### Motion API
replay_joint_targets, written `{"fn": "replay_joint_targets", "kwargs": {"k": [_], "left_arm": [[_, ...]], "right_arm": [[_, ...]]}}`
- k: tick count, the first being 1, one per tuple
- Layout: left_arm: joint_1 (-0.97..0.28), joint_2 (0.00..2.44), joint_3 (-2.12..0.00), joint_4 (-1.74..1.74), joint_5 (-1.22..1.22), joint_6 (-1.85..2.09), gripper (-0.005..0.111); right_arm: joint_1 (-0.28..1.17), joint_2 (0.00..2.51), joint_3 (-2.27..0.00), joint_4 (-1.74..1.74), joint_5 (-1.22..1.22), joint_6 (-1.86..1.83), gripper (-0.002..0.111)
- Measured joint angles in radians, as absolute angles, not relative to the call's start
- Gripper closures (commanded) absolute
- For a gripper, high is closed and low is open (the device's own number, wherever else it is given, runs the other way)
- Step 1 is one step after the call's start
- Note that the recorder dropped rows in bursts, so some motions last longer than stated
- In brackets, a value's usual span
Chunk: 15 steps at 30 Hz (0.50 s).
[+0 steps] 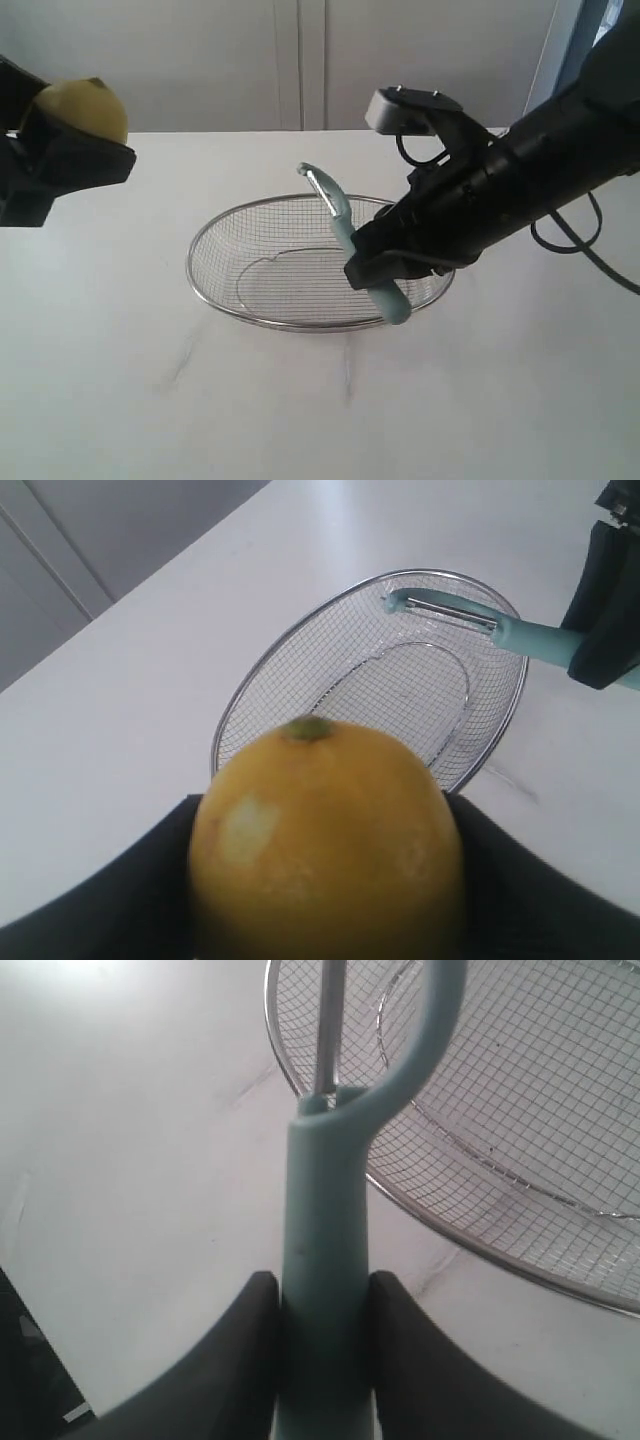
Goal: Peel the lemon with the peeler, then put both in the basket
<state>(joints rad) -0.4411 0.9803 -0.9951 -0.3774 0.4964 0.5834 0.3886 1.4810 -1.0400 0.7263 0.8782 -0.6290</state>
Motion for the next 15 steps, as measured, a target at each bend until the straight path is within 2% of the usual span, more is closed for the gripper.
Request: {"fn": "replay_joint_targets", "kwargs": {"k": [15], "left_arm": [[-0.441,1.215,-0.995,-0.487,0.347,0.629,0.106]], "right_arm": [[0.389,1.483,-1.04,0.739,0.842,-0.631,0.108]]}}
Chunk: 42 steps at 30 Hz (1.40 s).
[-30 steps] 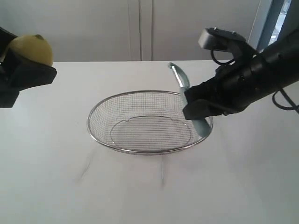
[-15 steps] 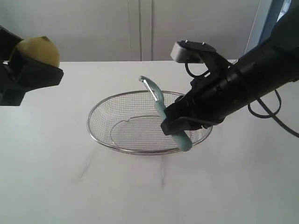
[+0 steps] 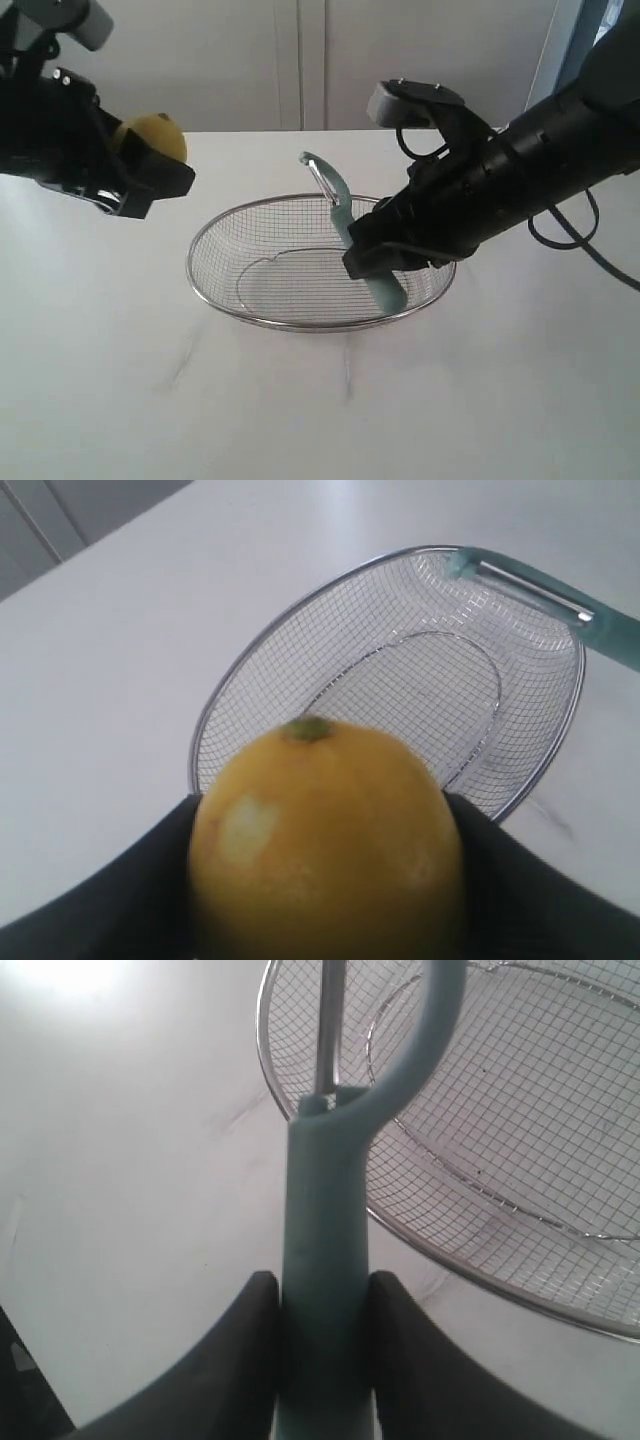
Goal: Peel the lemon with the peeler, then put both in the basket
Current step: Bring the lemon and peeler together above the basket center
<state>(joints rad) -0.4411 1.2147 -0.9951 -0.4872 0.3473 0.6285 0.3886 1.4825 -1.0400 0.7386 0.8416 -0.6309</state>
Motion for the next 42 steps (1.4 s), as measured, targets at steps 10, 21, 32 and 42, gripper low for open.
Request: {"fn": "replay_joint_targets", "kwargs": {"k": [10,21,32,42], "left_arm": [[-0.441,1.312,-0.991,-0.873,0.366,1.154,0.107],[-0.441,1.312,-0.989,-1.027,0.455,1.551,0.107],[-0.441,1.323,-0.989,-1.028,0.457,1.556,0.107],[-0.441,1.376,-0.989,-1.028,0.479,1.556,0.107]], "right_arm": [[0.389,1.501,-1.038,0.739,0.83,-0.631,0.108],[0.389,1.549,-1.038,0.756,0.842,-0.629,0.108],[0.389,1.55,-1.038,0.868,0.874,-0.656,0.108],[0.389,1.55,-1.038,0.963,0.905,-0.712,0.108]]}}
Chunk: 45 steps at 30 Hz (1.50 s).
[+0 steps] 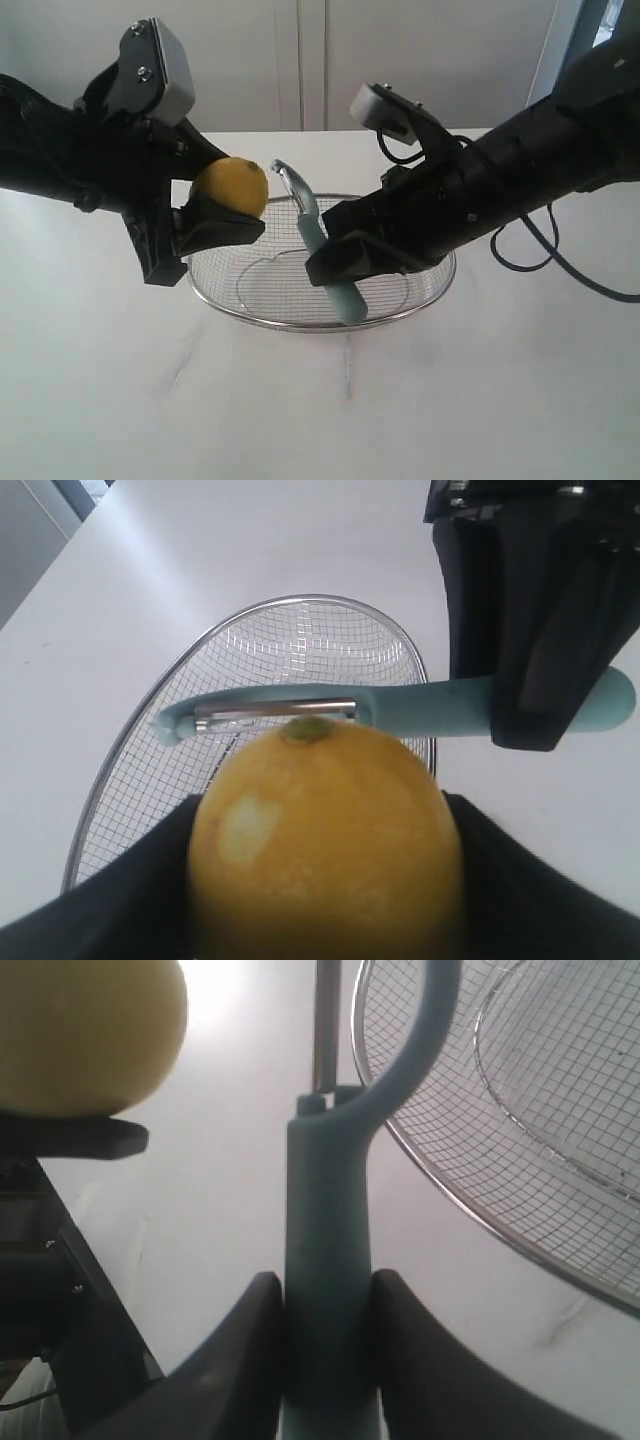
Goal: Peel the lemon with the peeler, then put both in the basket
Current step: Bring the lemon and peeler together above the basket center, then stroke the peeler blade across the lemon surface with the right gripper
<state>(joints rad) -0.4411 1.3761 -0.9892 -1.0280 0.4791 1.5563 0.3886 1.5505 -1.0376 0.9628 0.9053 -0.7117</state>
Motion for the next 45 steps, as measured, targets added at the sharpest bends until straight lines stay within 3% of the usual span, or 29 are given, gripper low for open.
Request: {"fn": "replay_joint_targets", "kwargs": {"k": [18,45], "left_arm": [[-0.441,1.378,-0.989,-1.032,0.483,1.556,0.107],[-0.441,1.378,-0.989,-0.997,0.431,1.554,0.107]], "right_arm": [[0.495,1.596,-1.038,1.007,0.834,-0.718,0.108],[0.498,1.598,-1.038,1.03,0.805,-0.718,0.108]]}}
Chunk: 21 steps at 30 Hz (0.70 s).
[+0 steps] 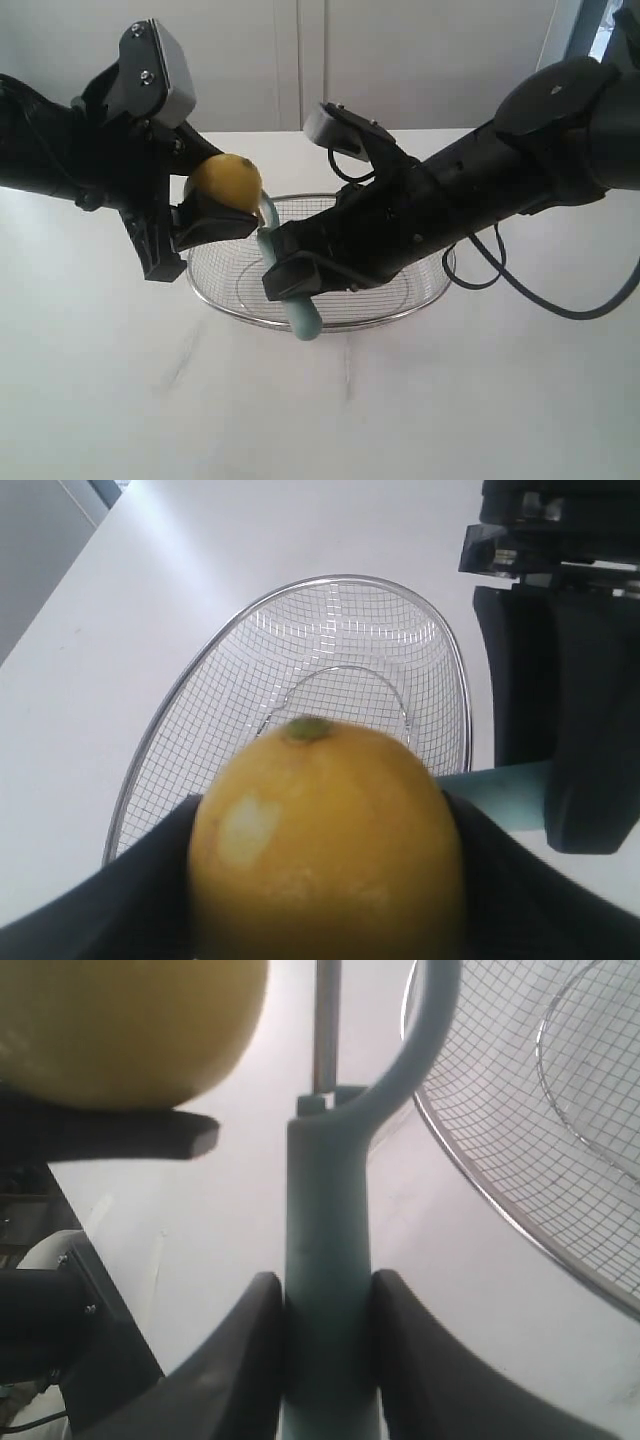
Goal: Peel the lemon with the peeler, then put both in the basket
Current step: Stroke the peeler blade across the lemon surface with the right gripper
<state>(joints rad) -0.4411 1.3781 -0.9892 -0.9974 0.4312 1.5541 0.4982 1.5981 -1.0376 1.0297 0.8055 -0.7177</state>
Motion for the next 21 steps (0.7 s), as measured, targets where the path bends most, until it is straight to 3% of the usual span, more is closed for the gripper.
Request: {"fn": "replay_joint_targets", "kwargs": {"k": [21], "left_arm": [[-0.441,1.404,-0.989,-0.99,0.414,1.554,0.107]], "right_arm": [[0.498,1.549,-1.035,1.007,0.779,-0.708,0.108]]}}
